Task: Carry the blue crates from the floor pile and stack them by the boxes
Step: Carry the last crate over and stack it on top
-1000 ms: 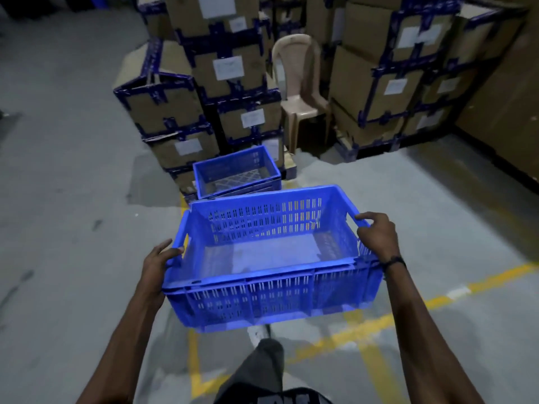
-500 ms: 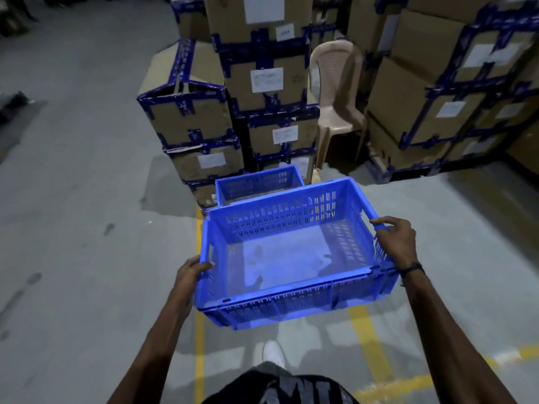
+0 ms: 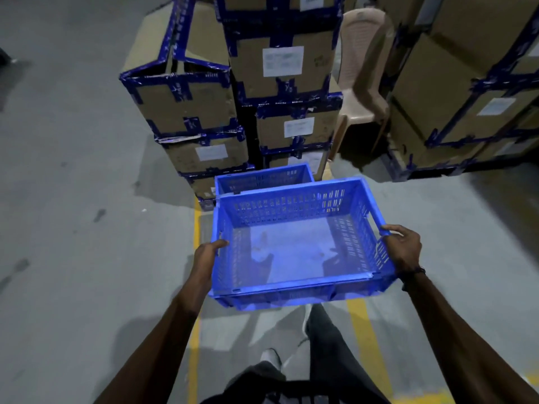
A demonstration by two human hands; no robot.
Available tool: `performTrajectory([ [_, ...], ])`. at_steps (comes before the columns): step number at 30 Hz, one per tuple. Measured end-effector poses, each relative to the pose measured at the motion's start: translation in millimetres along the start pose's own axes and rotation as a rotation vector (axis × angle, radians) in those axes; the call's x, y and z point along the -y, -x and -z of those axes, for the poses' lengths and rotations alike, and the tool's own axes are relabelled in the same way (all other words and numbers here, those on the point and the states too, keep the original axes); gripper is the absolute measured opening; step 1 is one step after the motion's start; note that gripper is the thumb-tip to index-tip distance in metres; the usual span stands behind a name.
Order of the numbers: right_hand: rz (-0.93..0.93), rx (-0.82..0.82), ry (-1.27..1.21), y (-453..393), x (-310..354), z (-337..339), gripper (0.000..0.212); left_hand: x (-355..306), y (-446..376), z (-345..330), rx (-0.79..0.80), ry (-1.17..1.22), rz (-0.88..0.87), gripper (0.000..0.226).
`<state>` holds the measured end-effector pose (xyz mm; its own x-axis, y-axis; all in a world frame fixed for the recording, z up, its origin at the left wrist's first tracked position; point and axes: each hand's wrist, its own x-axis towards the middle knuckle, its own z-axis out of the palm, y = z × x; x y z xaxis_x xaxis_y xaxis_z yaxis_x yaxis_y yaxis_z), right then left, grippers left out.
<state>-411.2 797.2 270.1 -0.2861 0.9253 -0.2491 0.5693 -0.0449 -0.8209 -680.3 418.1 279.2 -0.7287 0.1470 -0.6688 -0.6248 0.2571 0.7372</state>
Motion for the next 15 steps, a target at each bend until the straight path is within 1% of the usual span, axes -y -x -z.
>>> performTrajectory([
  [3, 0.015, 0.012, 0.040, -48.9, -2.8, -24.4, 0.026, -8.4, -46.6, -20.3, -0.040, -0.007, 0.012, 0.041],
  [4, 0.017, 0.021, 0.044, -64.0, -1.2, -33.4, 0.026, -15.2, -55.6, -29.0, -0.056, -0.017, 0.012, 0.039],
  [7, 0.020, 0.050, 0.046, -104.9, 9.7, -60.1, 0.031, -40.5, -74.0, -59.2, -0.087, -0.051, -0.020, 0.023],
  [10, 0.059, 0.096, 0.071, -142.0, 23.4, -82.6, 0.037, -52.4, -115.7, -79.4, -0.114, -0.110, -0.018, 0.023],
  [11, 0.067, 0.113, 0.075, -152.8, 26.6, -90.2, 0.038, -49.9, -136.8, -81.6, -0.116, -0.129, -0.001, 0.029],
  [14, 0.081, 0.163, 0.089, -182.6, 37.3, -110.2, 0.039, -17.3, -229.2, -74.2, -0.134, -0.206, 0.058, 0.066],
  [15, 0.091, 0.182, 0.097, -191.8, 40.8, -116.8, 0.039, -6.7, -255.0, -71.5, -0.135, -0.210, 0.063, 0.072],
])
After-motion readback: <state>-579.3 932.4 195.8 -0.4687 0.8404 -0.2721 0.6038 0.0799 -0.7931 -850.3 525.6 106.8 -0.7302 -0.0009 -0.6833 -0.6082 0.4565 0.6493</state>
